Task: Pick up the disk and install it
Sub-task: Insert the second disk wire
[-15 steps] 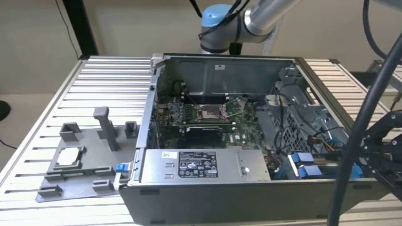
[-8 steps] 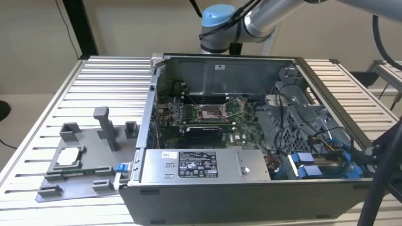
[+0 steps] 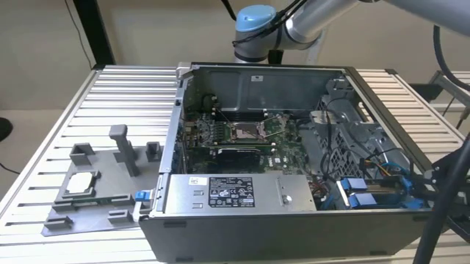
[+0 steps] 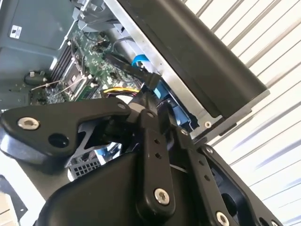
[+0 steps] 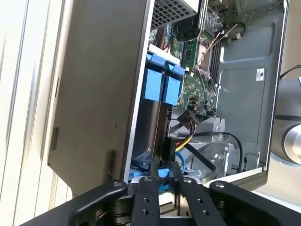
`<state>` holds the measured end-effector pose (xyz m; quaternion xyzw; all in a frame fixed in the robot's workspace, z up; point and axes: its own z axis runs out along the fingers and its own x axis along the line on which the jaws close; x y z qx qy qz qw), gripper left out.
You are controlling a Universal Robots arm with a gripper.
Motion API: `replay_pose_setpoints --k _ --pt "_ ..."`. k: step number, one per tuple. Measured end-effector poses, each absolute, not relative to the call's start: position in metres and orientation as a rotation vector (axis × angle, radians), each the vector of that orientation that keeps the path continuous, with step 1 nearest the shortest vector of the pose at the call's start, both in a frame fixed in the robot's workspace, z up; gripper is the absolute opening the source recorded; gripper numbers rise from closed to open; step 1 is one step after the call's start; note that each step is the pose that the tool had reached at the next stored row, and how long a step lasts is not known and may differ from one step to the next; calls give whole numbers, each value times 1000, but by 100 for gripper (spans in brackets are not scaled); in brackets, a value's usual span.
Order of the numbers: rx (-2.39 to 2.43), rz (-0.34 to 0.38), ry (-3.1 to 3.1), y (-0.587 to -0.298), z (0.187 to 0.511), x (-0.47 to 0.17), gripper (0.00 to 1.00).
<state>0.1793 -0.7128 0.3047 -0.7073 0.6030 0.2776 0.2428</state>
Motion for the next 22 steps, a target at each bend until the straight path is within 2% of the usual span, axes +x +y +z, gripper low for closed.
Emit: replay_pose_setpoints --k 7,22 --pt "-1934 750 1643 -700 304 184 100" --pt "-1934 749 1643 -699 302 185 100"
